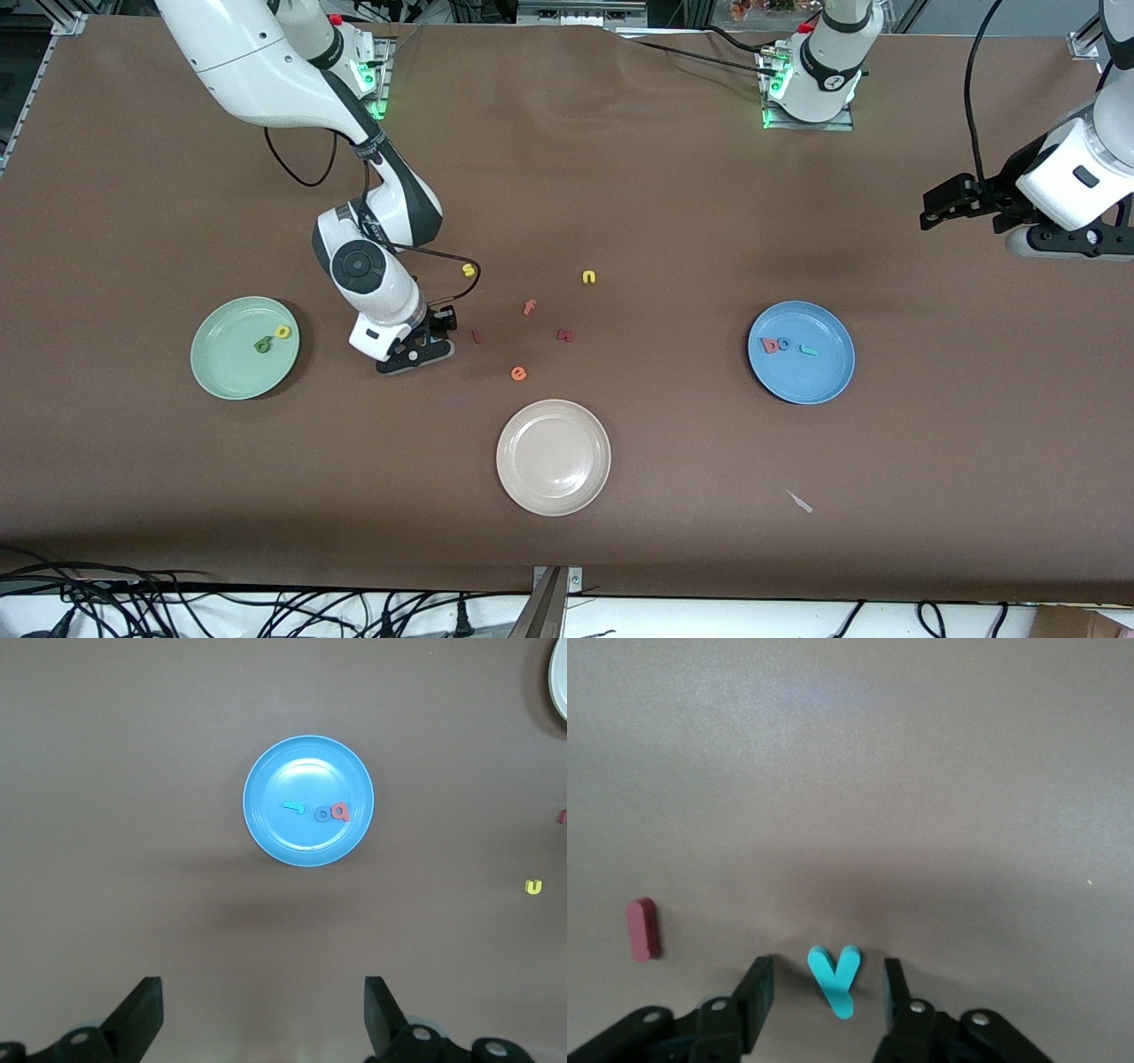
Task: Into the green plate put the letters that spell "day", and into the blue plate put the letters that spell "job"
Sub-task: 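Close the right gripper on the cyan y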
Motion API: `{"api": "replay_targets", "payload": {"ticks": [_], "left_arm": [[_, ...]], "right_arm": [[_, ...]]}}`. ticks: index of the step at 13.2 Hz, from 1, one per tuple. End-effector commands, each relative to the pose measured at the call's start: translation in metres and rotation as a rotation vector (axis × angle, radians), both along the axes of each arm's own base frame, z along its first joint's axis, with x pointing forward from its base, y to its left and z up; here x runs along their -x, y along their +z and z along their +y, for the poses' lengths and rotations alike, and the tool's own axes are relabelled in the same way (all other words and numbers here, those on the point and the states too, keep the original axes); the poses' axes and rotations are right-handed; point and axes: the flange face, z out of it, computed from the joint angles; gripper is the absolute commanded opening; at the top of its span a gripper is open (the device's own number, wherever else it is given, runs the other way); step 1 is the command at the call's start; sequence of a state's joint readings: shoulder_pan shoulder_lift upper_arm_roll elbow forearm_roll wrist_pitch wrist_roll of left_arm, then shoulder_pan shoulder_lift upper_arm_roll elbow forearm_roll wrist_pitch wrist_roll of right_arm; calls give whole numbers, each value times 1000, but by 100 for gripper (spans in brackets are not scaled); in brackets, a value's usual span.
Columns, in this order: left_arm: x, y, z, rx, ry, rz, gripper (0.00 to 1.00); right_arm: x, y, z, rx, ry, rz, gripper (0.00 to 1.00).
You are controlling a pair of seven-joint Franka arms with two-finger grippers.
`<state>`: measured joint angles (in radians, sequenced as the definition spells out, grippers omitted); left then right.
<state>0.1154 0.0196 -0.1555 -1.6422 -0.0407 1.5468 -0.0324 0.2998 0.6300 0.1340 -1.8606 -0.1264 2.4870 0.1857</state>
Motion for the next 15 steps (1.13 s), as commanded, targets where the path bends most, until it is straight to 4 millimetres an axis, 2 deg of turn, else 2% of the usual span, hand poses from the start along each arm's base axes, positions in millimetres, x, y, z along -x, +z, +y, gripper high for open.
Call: {"api": "replay_targets", "payload": {"ticks": [1,9,13,15], "left_arm": [[-2,7,-2,-25,2,4,100],[-2,5,-3,-32,20,7,100],[-1,6,-9,-81,-2,2,100],[-1,6,-9,-81,-4,0,100]], "right_arm": [[-6,-1,3,11,29,-4,53],[-6,-5,3,12,27,0,21],[-6,-4,3,11,26,1,16],[-17,10,5,28,21,21,14]]}}
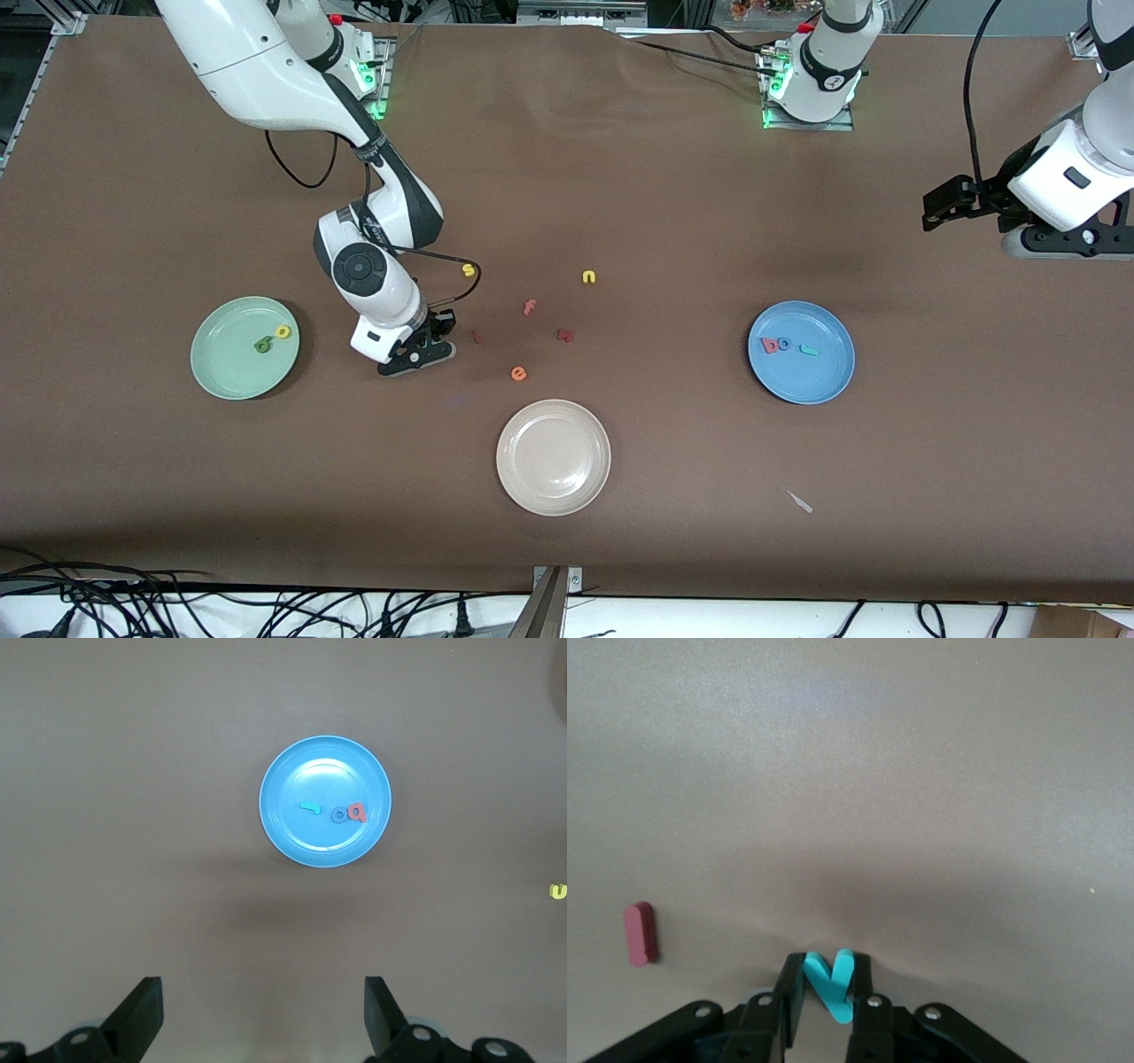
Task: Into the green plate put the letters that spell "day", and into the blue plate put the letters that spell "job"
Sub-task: 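Close the right gripper on the cyan y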
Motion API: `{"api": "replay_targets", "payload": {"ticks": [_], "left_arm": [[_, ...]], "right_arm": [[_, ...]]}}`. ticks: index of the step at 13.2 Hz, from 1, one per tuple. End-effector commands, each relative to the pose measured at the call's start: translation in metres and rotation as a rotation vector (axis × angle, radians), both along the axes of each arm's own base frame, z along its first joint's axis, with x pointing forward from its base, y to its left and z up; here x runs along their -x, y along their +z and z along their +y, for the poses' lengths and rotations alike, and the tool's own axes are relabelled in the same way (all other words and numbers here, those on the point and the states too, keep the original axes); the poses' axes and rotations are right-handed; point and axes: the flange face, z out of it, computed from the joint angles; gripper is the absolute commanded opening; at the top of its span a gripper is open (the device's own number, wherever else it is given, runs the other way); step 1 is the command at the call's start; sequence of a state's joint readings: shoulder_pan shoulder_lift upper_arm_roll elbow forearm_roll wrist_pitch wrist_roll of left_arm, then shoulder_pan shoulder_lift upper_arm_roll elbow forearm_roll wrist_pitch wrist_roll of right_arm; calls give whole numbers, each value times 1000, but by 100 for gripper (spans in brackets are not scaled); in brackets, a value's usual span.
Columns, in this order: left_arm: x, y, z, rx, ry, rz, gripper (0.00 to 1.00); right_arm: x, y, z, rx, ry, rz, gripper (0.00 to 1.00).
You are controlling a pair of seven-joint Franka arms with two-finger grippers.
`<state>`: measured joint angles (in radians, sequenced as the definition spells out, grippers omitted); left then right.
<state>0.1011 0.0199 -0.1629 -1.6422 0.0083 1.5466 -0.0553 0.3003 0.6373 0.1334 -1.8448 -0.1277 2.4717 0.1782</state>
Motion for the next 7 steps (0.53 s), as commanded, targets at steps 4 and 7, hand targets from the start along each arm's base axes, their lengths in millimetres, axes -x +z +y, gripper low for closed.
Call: {"api": "replay_targets", "payload": {"ticks": [4,7], "left_arm": [[-2,7,-2,-25,3,-1,100],[-2,6,-1,-25,5,2,100]], "right_arm": [[-31,40,-7,70,-1,74,14],[-37,50,-52,146,-61,135,13]]}}
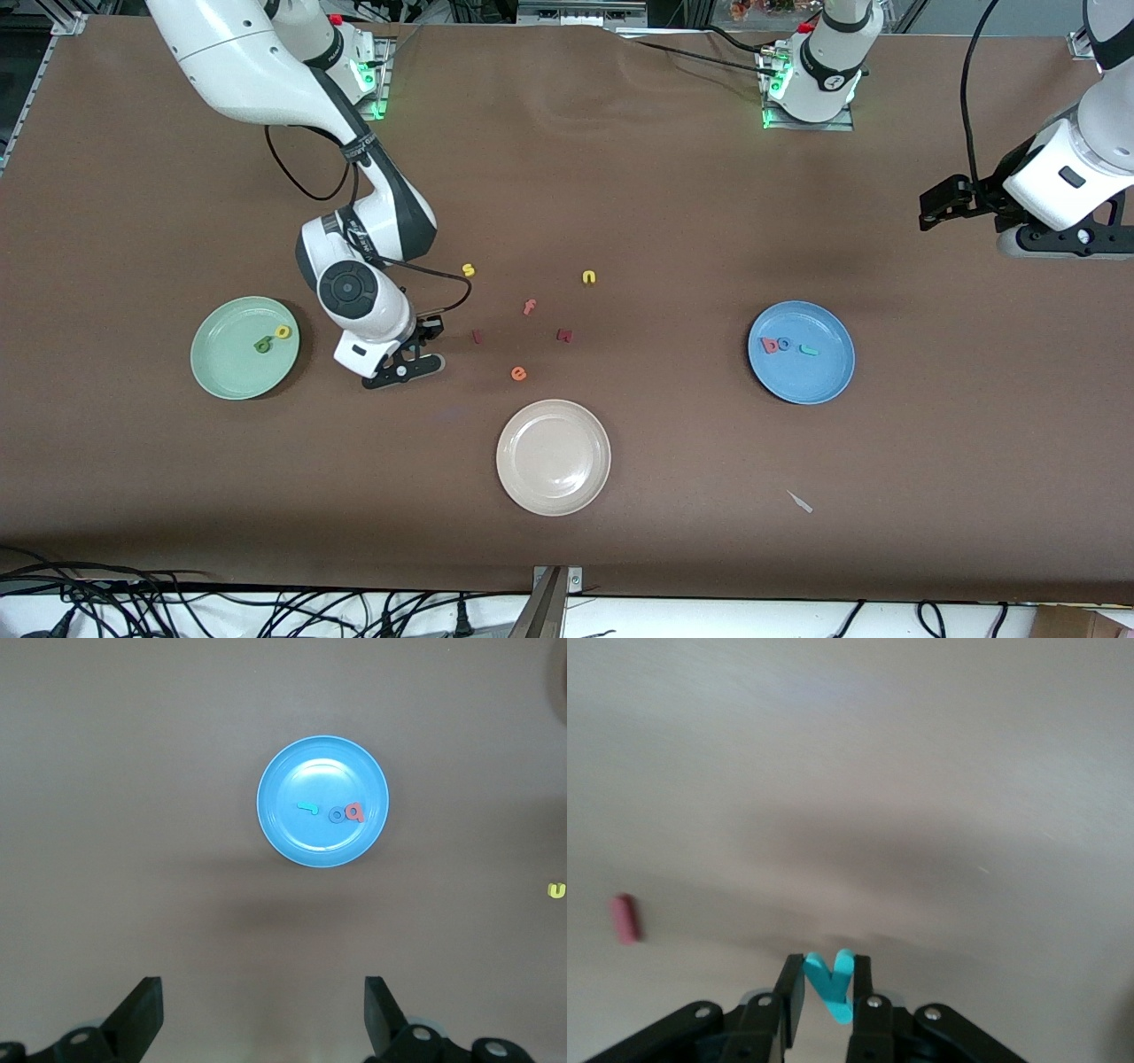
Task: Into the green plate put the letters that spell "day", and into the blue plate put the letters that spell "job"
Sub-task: 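Close the right gripper on the cyan y, then carry the cyan y onto the green plate and open the right gripper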
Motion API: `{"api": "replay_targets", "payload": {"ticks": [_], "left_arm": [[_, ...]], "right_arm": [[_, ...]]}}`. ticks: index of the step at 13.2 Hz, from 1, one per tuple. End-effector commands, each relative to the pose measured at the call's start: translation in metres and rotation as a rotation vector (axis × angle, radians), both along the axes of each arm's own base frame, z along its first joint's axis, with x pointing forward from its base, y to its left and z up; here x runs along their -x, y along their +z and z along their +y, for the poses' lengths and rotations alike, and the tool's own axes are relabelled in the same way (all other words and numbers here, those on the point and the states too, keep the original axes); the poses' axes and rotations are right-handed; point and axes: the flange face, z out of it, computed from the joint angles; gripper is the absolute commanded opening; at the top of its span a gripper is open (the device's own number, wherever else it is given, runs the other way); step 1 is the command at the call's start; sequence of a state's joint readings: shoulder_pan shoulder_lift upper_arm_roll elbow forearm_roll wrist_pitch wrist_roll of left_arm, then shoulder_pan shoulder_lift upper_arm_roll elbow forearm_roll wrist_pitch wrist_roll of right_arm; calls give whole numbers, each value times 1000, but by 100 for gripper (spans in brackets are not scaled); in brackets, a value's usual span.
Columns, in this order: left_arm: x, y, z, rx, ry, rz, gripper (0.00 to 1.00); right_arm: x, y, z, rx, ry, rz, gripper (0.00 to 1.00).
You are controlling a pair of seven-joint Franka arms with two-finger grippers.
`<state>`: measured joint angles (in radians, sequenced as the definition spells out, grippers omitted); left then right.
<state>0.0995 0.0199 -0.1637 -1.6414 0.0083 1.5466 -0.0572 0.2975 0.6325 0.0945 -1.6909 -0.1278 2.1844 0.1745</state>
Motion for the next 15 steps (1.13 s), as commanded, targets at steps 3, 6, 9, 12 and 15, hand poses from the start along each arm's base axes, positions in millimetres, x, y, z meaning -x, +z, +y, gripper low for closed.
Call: {"api": "replay_targets", "payload": {"ticks": [3,6,9,12,15], "left_arm": [[-2,6,2,-25,8,3,100],[-2,6,4,-25,12,4,100],[-2,6,4,-25,12,4,100],[-2,6,5,-25,12,5,100],[-2,6,5,-25,12,5,100]], "right_arm": [[-20,26,-98,103,6,74,13],[-34,31,-171,107,84,93,9],[-38,29,-227,105,87,107,8],[-41,25,-251,100,103,109,53],[-44,32,-243,90,93,99,100]]}}
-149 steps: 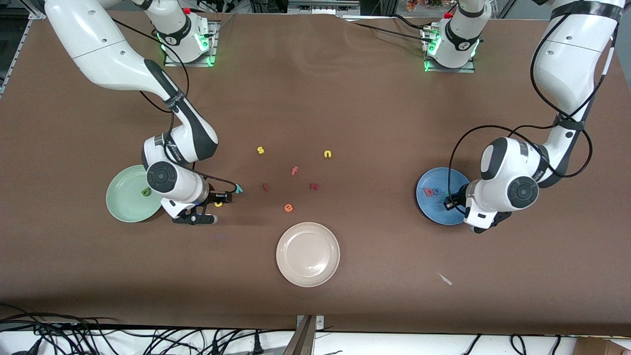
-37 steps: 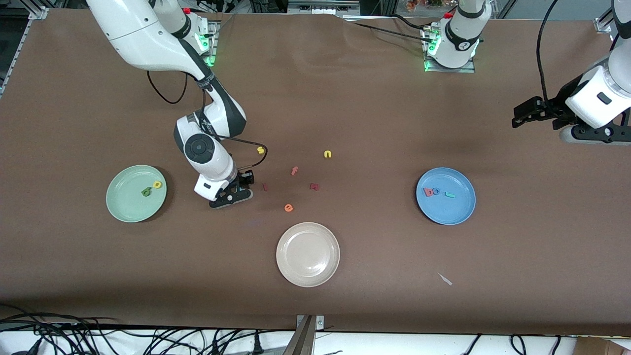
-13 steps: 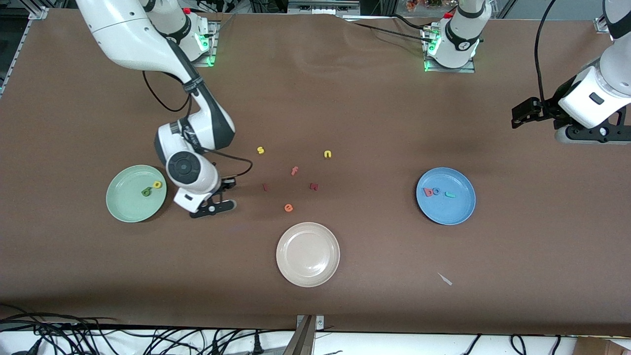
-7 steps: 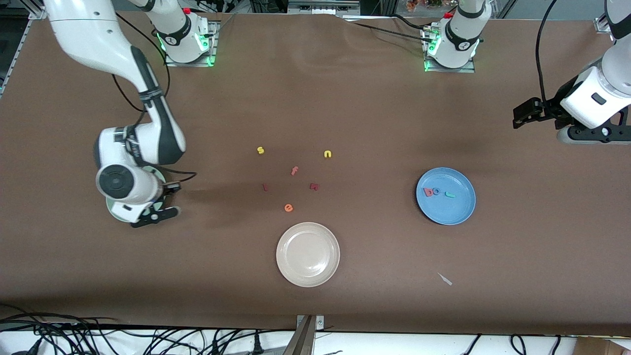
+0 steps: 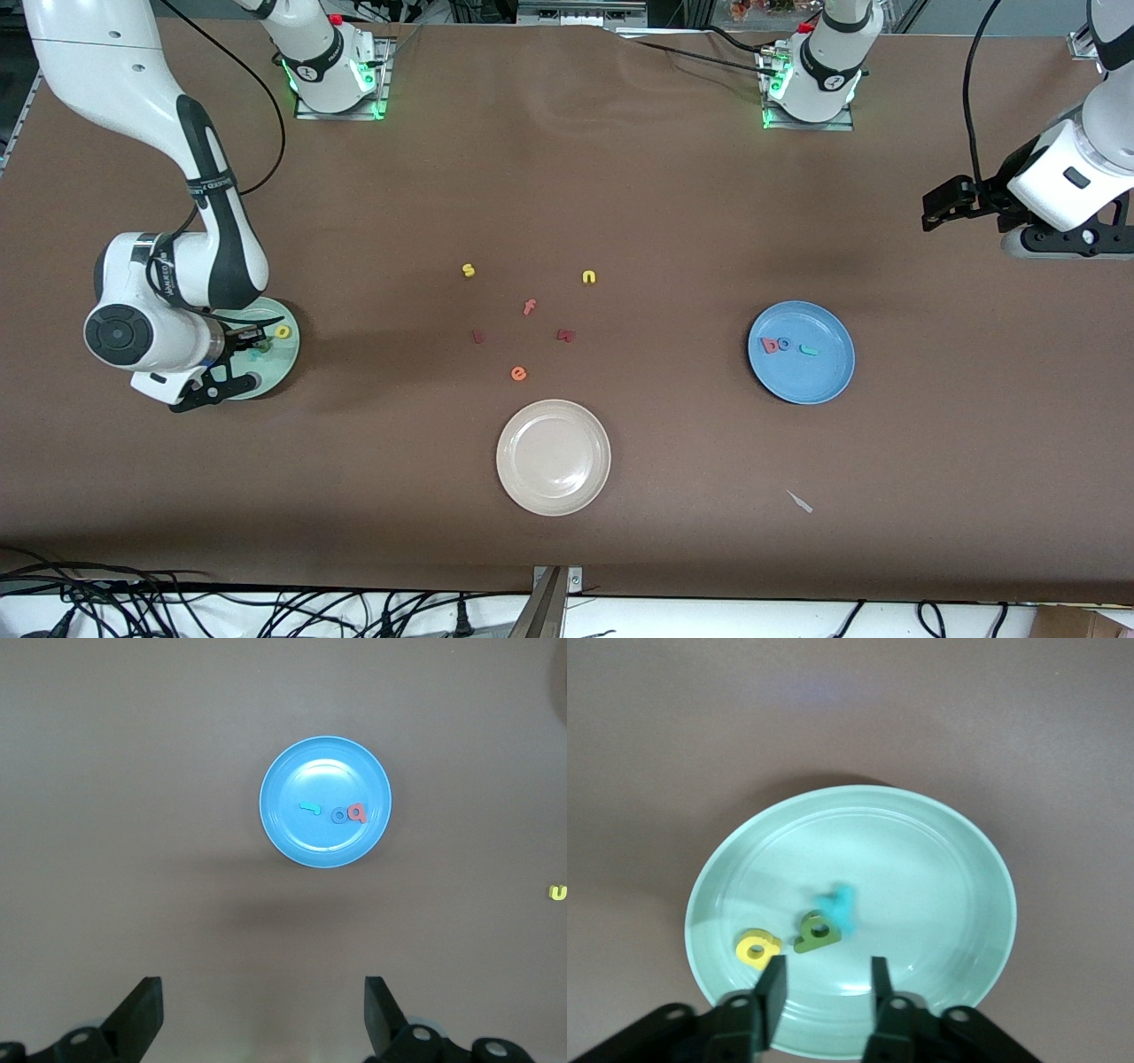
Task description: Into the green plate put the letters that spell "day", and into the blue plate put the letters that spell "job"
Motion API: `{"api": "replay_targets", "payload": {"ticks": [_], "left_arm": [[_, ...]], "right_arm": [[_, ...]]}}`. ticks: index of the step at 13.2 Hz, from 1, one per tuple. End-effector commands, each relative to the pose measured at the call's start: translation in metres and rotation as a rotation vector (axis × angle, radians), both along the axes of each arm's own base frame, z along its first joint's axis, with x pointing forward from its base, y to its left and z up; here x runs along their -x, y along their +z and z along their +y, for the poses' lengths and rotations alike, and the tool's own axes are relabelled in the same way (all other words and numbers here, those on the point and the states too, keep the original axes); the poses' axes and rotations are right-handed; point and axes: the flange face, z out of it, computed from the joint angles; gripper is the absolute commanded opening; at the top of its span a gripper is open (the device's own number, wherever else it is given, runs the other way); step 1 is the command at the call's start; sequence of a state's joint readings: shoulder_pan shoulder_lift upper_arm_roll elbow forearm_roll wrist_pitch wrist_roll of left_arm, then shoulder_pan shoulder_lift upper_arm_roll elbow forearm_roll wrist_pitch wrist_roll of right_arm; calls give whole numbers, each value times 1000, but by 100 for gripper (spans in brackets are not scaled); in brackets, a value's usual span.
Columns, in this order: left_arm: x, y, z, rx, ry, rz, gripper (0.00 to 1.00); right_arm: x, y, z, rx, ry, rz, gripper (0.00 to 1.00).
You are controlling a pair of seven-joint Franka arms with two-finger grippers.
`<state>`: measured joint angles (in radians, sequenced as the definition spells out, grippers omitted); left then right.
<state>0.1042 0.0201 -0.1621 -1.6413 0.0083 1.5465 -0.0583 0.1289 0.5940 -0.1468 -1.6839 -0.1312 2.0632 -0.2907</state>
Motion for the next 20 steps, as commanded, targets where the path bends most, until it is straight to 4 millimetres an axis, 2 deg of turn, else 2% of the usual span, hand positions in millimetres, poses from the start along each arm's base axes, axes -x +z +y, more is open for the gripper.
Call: {"api": "replay_targets", "payload": {"ticks": [1,4,5,6,8,10,11,13,15,18,20], "left_arm": [[-2,6,1,-25,4,4,100],[-2,5,3,-24,1,6,100],[-2,5,3,-24,1,6,100],[-2,5,3,-24,1,6,100],[-2,5,3,-24,1,6,100],[-2,5,4,-24,1,6,100],[-2,5,4,-23,-2,6,100],[-2,5,4,-23,-2,6,100],[-2,5,4,-23,-2,6,100],[-2,5,5,-24,0,6,100],[-2,5,6,-24,1,6,100]], "right_arm": [[-8,15,18,-8,25,-14,100],[-6,42,55,-34,50,25,100],[-3,56,76,-42,66,46,100],[-1,72,88,-43,57,64,100],[4,102,95,-38,49,104,100],[10,132,116,-49,81,130,100],[9,158,117,-56,88,107,100],[28,212,129,-77,81,102,100],[48,251,124,-104,68,75,100],[91,285,121,-109,-24,29,100],[99,303,122,-94,-112,-3,100]]}}
